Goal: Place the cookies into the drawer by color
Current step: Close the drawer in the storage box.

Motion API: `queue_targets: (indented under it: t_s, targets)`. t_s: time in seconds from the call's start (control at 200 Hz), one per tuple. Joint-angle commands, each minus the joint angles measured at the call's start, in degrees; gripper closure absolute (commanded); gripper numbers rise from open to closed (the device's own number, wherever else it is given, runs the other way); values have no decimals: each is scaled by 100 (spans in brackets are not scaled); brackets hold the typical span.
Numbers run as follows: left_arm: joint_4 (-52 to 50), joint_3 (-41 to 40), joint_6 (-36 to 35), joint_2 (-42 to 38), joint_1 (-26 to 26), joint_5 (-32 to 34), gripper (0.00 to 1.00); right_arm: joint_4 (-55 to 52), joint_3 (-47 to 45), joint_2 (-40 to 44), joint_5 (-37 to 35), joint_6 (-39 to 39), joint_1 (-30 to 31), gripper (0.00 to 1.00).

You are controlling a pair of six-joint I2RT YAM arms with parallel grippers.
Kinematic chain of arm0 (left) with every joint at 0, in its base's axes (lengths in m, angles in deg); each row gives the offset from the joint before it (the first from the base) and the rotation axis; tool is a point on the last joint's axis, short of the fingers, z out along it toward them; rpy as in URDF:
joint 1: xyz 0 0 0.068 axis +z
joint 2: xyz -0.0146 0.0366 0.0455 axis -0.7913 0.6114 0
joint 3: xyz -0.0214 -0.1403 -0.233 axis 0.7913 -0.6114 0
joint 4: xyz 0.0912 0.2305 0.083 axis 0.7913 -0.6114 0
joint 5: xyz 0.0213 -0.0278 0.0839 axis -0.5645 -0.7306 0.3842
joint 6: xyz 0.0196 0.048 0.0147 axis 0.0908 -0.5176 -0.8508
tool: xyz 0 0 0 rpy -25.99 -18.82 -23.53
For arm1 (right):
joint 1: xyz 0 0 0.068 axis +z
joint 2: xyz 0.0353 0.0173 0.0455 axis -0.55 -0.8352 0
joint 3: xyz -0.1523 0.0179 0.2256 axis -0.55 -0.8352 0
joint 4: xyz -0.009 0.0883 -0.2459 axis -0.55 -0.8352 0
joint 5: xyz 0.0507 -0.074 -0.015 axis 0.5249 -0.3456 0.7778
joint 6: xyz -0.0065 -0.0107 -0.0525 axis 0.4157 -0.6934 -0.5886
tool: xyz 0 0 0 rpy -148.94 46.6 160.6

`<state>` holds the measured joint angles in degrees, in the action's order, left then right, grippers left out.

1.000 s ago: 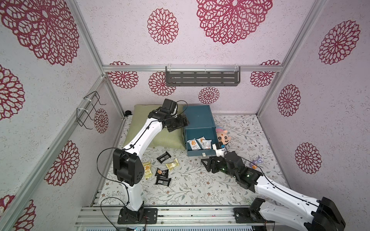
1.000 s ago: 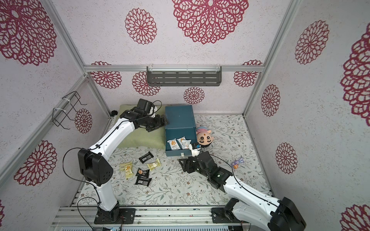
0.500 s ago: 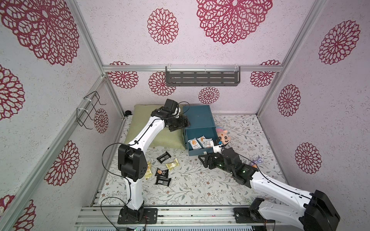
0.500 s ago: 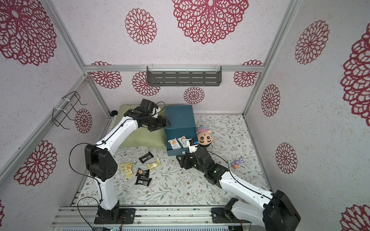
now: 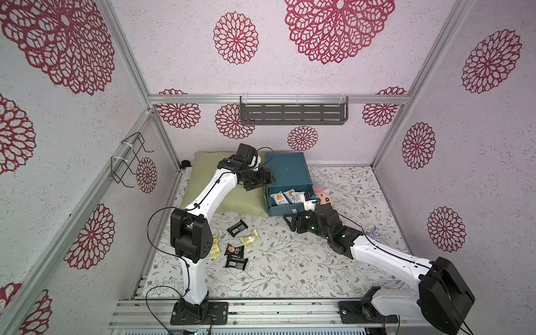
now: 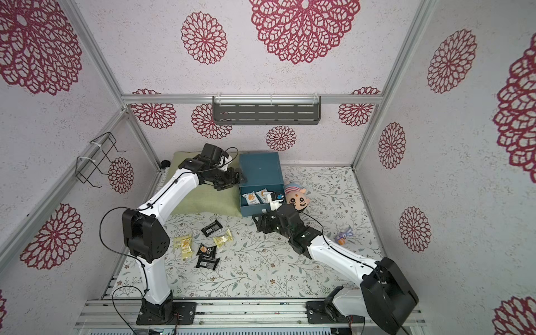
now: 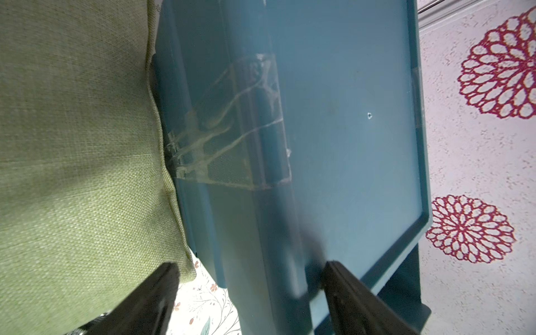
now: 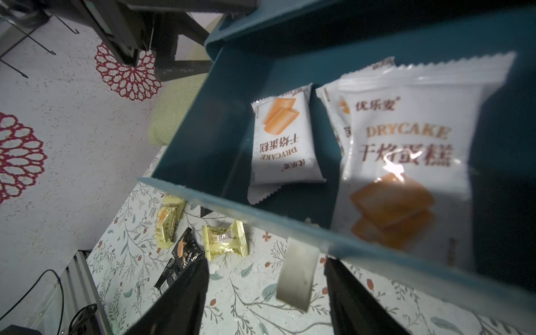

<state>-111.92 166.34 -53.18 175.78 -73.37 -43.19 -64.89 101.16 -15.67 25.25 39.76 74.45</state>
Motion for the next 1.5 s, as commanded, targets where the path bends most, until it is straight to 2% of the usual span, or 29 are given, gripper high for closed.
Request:
queue_targets:
  t_s: [0.0, 0.625, 0.951, 1.491]
  targets:
    - [-336, -185, -149, 180, 38, 152, 15, 466, 302, -167, -95, 99, -124, 31]
    - [-372, -268, -220, 140, 34, 205, 15, 1358, 954, -1295, -372, 1421, -294, 39]
    - [-373, -287, -228, 94, 37, 190, 16, 1320, 1425, -1583, -391, 1500, -302, 40]
    - [-387, -295, -257, 36, 41, 245, 15, 1219, 456, -597, -667, 1487, -481, 41]
